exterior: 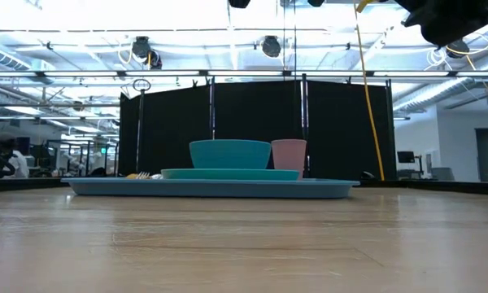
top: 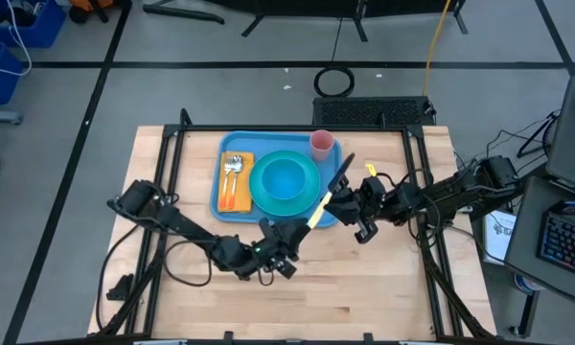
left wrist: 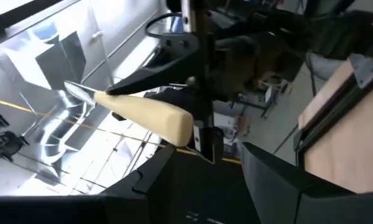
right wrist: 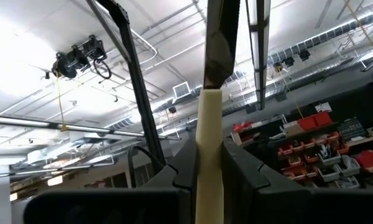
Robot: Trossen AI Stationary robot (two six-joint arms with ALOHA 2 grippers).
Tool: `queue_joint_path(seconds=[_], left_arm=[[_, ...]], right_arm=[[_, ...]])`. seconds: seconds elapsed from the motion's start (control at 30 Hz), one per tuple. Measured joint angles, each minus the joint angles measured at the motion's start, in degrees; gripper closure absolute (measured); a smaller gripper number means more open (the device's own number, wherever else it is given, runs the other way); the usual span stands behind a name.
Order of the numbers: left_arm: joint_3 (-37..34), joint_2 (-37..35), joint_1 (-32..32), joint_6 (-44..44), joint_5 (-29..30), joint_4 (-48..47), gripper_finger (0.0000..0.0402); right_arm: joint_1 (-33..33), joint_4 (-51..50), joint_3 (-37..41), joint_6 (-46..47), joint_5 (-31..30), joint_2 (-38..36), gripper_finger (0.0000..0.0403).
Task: Set up tray
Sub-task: Put the yellow knife on the yellow napkin to the right of the orange spoon
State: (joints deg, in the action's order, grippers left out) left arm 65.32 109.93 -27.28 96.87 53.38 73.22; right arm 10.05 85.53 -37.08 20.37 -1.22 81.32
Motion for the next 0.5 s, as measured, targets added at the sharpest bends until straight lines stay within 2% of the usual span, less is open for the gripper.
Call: queue_joint_path(seconds=[0.37,0.5], left_arm=[[0.00,0.62,-1.45,4.45,0.79,7.94,0.0218],[0.00,0.59,-1.97,5.59,-1.37,9.59,0.0218]], right_arm=[[0.06,1.15,0.00,-1.09,-0.17,0.00,0.0366],[0.06,1.14,0.00,-1.11,-0.17,0.00,0.0366]])
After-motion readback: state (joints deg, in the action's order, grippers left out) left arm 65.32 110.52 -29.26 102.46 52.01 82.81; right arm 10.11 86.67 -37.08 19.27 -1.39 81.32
